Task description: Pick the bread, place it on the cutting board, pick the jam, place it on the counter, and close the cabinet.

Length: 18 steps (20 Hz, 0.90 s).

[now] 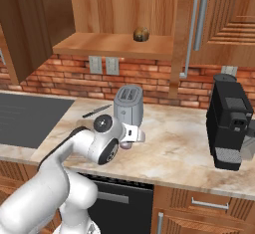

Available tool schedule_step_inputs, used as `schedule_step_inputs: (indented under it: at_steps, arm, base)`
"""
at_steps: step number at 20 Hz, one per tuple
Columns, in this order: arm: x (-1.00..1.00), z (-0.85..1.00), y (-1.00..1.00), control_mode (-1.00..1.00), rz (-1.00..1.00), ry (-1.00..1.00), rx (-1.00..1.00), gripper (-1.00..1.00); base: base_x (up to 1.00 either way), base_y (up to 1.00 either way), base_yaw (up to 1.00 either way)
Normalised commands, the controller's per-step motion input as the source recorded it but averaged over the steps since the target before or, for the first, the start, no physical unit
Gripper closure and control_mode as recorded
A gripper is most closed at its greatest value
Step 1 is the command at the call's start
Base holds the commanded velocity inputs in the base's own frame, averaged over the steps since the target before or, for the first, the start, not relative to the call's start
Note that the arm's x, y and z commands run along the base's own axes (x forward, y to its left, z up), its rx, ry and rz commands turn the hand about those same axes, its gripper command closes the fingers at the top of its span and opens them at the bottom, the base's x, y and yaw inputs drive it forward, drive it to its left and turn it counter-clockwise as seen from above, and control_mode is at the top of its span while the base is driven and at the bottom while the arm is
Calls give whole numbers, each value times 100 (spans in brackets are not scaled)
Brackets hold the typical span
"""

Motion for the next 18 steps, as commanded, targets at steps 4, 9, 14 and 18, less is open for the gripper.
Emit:
schedule_step_inputs:
  at_steps: [4, 9, 14, 18]
  arm:
    - [20, -16, 0, -100, 0, 0, -2, 100]
    - [21, -15, 0, -100, 0, 0, -1, 100]
    - [21, -14, 0, -100, 0, 0, 0, 100]
    - [20, -15, 0, -100, 0, 0, 0, 100]
  base:
    - [0, 0, 0]
    - [0, 0, 0]
    - [0, 0, 0]
    - [0, 0, 0]
